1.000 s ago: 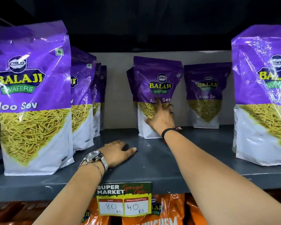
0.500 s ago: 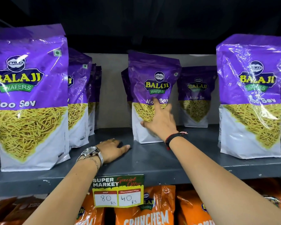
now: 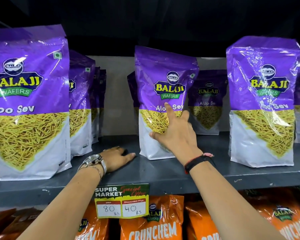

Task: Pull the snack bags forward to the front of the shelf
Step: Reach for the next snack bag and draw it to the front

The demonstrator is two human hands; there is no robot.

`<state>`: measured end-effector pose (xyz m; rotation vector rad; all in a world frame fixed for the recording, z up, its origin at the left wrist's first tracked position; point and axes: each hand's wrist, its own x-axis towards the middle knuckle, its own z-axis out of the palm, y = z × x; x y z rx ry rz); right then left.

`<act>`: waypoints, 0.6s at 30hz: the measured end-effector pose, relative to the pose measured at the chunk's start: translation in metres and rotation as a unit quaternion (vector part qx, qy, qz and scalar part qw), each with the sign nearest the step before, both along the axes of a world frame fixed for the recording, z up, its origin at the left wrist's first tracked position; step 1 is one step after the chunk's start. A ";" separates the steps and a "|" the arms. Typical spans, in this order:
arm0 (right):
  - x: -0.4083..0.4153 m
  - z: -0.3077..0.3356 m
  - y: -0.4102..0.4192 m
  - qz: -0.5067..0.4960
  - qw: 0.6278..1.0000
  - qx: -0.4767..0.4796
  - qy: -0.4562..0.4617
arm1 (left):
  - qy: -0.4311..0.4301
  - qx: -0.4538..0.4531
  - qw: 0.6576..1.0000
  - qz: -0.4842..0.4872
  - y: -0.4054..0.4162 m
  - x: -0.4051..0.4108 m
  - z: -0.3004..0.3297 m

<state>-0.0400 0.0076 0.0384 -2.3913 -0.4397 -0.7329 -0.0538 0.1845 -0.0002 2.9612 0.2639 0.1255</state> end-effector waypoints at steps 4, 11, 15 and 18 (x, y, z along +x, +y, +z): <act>-0.014 -0.002 -0.005 -0.005 1.000 -0.005 -0.006 | -0.005 -0.007 1.000 0.001 -0.001 -0.001 0.000; -0.038 -0.004 -0.015 -0.014 1.000 -0.022 -0.018 | -0.006 0.002 1.000 -0.003 0.001 0.000 -0.001; -0.052 -0.004 -0.021 -0.030 0.998 -0.040 -0.031 | -0.008 0.007 1.000 -0.009 0.000 -0.001 -0.001; -0.062 -0.006 -0.026 -0.038 0.997 -0.047 -0.043 | -0.010 0.004 1.000 -0.011 -0.001 -0.002 -0.001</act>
